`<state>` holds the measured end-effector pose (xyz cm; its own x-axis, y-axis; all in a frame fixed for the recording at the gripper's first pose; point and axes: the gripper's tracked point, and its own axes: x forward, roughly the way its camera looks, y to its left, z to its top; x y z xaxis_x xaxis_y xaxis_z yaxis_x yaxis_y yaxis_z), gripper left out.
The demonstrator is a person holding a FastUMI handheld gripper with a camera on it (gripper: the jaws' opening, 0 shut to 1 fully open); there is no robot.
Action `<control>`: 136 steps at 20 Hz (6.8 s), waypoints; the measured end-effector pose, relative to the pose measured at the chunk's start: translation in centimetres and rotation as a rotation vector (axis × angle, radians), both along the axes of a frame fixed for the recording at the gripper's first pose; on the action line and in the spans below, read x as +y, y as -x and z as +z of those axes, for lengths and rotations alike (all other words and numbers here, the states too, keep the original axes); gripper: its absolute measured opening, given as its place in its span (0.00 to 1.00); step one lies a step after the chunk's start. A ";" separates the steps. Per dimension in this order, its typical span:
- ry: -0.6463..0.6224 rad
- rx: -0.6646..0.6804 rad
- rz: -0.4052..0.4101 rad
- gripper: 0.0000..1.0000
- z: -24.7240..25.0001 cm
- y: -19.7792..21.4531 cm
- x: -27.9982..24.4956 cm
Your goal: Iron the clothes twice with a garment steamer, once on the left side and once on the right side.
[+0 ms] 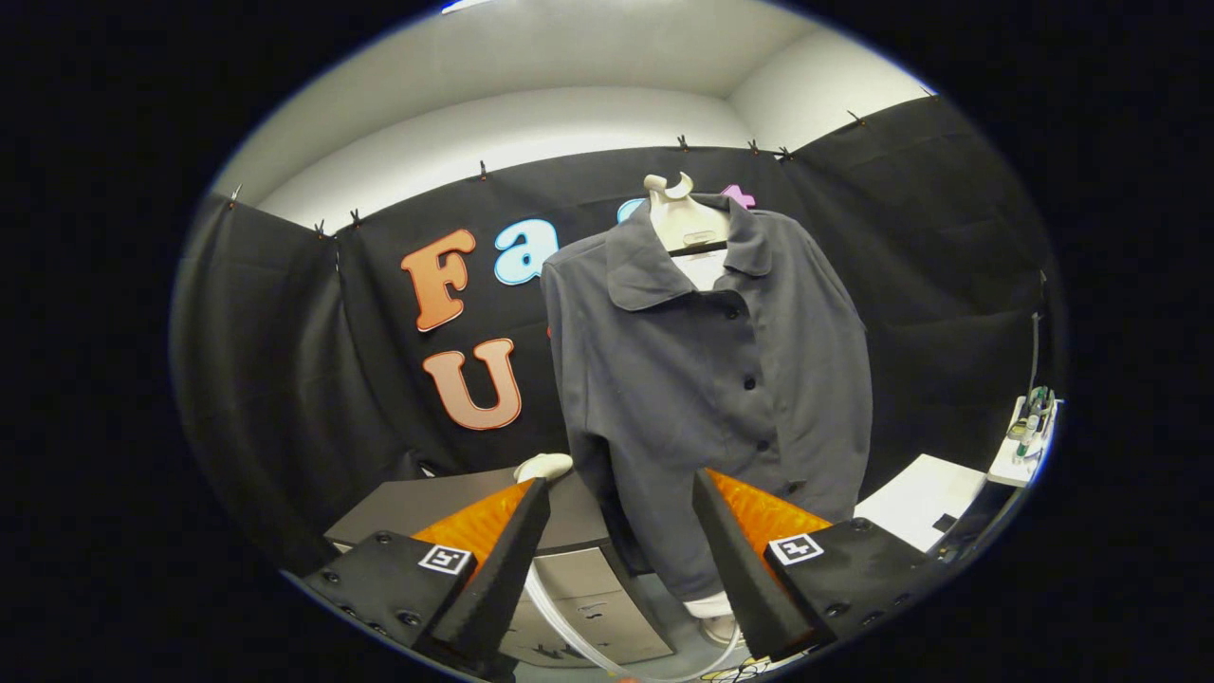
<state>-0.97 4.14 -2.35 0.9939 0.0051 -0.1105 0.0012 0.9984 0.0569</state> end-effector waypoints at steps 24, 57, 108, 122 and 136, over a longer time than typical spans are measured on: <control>0.348 0.462 0.034 0.99 -13.6 -23.7 13.2; 0.217 0.602 0.035 0.43 -18.4 -24.1 13.2; 0.115 0.255 0.073 0.28 -5.3 -13.3 -9.3; 0.151 0.361 0.073 0.28 -16.7 -9.1 -13.5; 0.124 0.440 0.093 0.28 -22.0 -6.5 -14.7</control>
<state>5.49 -10.55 -24.31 0.8484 0.0520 -0.5268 -0.0914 0.9946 -0.0491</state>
